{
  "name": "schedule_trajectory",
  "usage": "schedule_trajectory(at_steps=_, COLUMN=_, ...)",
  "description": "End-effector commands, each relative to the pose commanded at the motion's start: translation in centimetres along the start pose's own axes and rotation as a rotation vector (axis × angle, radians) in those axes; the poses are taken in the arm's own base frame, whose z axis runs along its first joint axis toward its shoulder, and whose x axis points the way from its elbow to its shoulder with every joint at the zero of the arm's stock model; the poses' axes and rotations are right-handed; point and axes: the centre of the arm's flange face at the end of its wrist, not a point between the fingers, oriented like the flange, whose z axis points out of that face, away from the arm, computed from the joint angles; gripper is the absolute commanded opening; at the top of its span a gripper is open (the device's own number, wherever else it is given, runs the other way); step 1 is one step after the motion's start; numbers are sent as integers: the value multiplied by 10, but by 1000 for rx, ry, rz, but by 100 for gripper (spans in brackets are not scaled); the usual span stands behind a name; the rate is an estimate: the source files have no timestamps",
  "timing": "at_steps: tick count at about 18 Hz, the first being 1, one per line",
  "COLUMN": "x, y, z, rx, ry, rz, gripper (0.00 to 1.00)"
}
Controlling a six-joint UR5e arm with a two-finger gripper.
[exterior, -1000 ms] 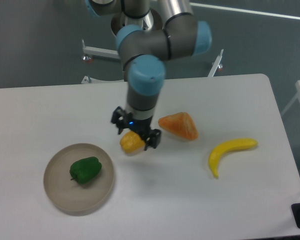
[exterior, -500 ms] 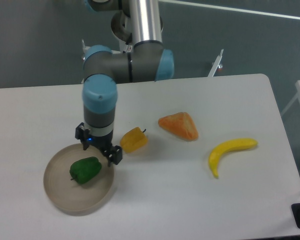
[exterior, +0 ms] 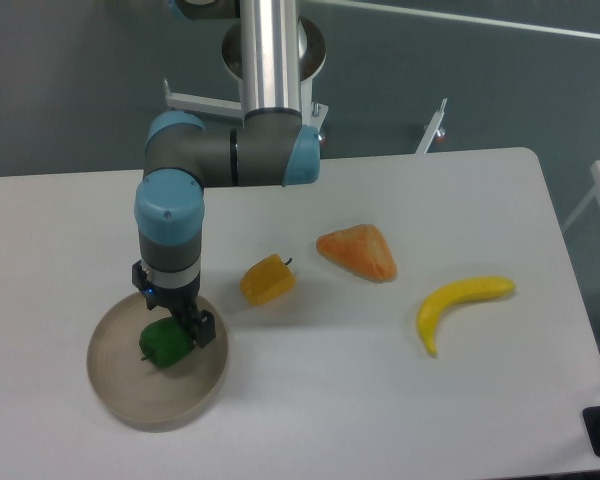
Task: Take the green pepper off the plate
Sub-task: 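Lower the gripper around the green pepper and close on it, then lift the green pepper off the plate and carry it toward the banana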
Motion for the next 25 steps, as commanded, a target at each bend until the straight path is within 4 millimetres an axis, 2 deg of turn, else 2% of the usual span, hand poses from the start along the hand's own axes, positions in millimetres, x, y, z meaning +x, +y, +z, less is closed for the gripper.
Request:
schedule_trajectory(at_steps=7, x=5, y=-4, z=22, rx=-20, ry=20, rz=2, gripper=100)
schedule_trajectory(at_steps=8, x=5, y=-4, z=23, rx=-21, ry=21, rz=5, gripper=85)
schedule_trajectory(at_steps=9, x=5, y=-4, z=23, rx=-21, ry=21, rz=7, gripper=66)
schedule_trajectory(at_steps=12, x=2, y=-6, z=20, rx=-15, ry=15, rz=8, gripper=30)
schedule_trajectory(at_steps=14, x=0, y=-11, z=8, rx=3, ry=-1, rz=14, gripper=9)
schedule_trajectory(at_steps=16, x=-5, y=-16, z=-12, rx=28, ry=-24, rz=15, gripper=7)
schedule_trajectory(at_steps=17, x=-10, y=-17, z=-28, rx=48, ry=-39, rz=11, gripper=7)
schedule_trajectory(at_steps=18, x=-18, y=-14, z=-47, rx=66, ry=-56, rz=-1, gripper=7)
schedule_trajectory(at_steps=20, x=-29, y=-5, z=-67, rx=89, ry=-70, rz=-28, gripper=7)
schedule_trajectory(at_steps=22, x=-48, y=17, z=-91, rx=90, ry=-83, rz=-78, gripper=6)
schedule_trajectory(at_steps=25, x=-90, y=71, z=-132, rx=89, ry=-45, rz=-173, gripper=6)
